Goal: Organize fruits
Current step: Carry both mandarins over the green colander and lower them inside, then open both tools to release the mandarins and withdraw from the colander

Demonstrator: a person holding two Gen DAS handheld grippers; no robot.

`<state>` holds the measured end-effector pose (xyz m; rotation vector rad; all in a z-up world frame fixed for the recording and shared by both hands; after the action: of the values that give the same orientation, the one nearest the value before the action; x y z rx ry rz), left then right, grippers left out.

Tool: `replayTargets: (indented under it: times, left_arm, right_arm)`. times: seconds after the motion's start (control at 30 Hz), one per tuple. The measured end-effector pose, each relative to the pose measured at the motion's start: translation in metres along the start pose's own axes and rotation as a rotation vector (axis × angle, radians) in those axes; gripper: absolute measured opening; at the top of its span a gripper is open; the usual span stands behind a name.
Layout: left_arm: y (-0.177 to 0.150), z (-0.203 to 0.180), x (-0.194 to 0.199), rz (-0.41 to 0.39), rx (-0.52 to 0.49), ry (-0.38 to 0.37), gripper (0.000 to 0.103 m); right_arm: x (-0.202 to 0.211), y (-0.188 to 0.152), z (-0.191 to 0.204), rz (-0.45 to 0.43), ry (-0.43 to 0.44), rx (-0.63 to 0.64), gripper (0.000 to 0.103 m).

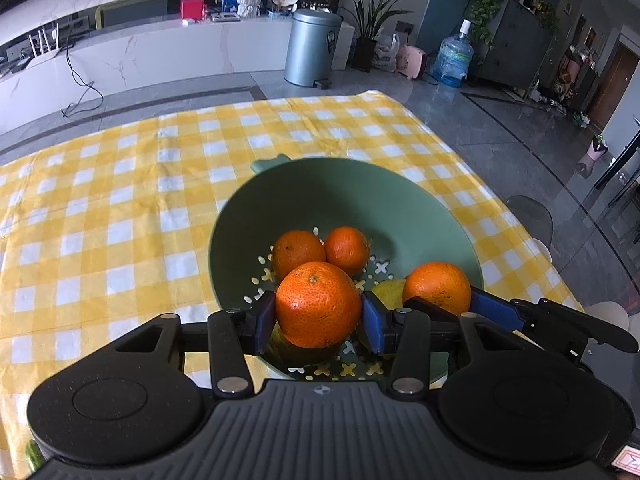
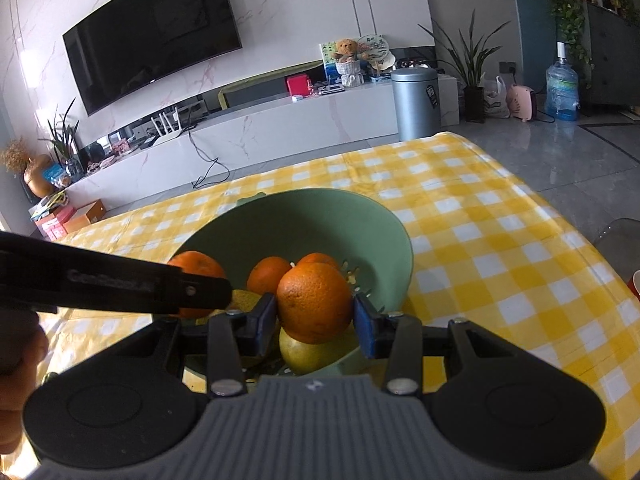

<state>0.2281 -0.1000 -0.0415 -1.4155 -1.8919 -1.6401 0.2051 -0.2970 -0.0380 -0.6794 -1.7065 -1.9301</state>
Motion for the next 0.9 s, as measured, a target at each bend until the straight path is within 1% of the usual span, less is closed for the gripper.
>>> replayTargets:
  times: [0.1, 0.27, 0.63, 0.73, 0.8, 0.83, 0.9]
  left_arm:
    - [0.0, 0.001, -0.002, 0.003, 0.014, -0.006, 0.051]
    - [0.002, 0.001, -0.002, 0.005, 0.005, 0.006, 0.052]
    - [0.003, 0.002, -0.001, 0.01, 0.025, 0.004, 0.052]
    - [0.003, 0.001, 0.001, 0.005, 0.03, 0.009, 0.053]
    - [0.003, 0.0, 0.003, -0.002, 0.03, 0.011, 0.055]
    - [0.003, 0.0, 0.004, -0.007, 0.027, 0.01, 0.06]
    - [0.003, -0.004, 0.007, -0.016, 0.011, 0.002, 0.061]
  right_arm:
    - [-0.001, 0.0, 0.002, -0.002, -0.003, 0.014, 0.04]
    - [-0.002, 0.0, 0.0, 0.0, 0.006, 0.0, 0.04]
    - [-0.001, 0.001, -0.001, -0.002, 0.011, -0.007, 0.041]
    - [0.0, 0.001, -0.001, -0.007, 0.01, -0.011, 0.042]
    - [0.001, 0.001, -0.002, -0.011, 0.011, -0.018, 0.045]
    - [0.002, 0.001, -0.002, -0.014, 0.011, -0.02, 0.045]
    - [0.003, 0.002, -0.003, -0.02, 0.01, -0.027, 0.048]
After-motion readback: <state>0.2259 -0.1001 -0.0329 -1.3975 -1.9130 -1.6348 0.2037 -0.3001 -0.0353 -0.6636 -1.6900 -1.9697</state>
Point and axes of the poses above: each gripper's, at about its wrist camera, not at the fingertips, and x roughly against the way its jaws point, z to its left, y to its top, the point moved 2 cm from there along -x, roughly the way its jaws point, and after that the axes turned 12 degrees about -y, right-handed, at the moved point
